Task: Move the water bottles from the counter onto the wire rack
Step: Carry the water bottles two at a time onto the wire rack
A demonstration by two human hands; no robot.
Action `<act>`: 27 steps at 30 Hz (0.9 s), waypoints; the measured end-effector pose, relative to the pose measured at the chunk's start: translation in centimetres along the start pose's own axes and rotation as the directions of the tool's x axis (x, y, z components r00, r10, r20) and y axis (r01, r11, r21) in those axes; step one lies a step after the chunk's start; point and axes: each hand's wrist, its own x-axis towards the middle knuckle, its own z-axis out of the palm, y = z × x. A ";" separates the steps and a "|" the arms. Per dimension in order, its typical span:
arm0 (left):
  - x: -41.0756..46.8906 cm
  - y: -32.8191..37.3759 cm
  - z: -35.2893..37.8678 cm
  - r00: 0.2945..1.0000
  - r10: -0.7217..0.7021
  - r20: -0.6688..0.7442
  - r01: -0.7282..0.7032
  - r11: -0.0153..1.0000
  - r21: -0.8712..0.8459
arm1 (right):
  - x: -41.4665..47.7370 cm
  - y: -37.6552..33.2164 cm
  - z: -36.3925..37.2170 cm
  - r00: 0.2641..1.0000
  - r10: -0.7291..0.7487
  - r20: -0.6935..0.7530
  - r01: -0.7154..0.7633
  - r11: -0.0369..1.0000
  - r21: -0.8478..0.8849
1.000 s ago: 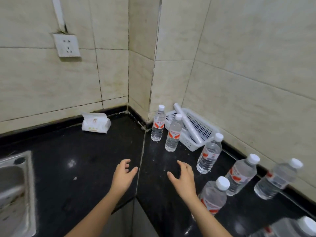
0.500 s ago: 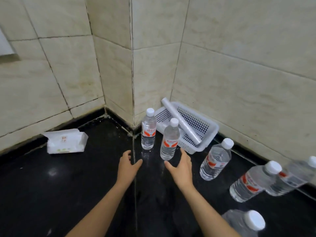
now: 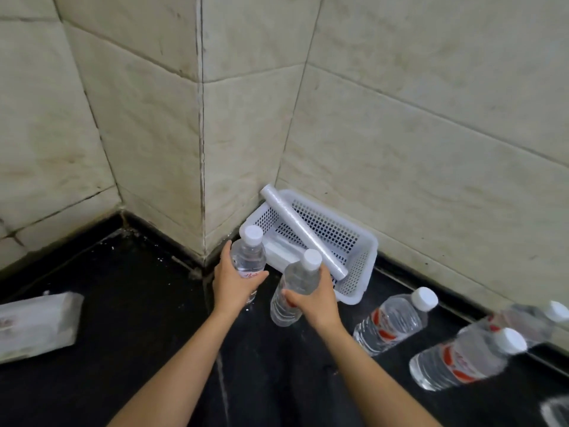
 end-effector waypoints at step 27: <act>-18.5 -3.2 -5.5 0.987 -0.005 0.160 0.016 0.998 -0.068 | -17.1 2.7 -7.8 0.991 -0.094 -0.100 0.089 0.995 -0.053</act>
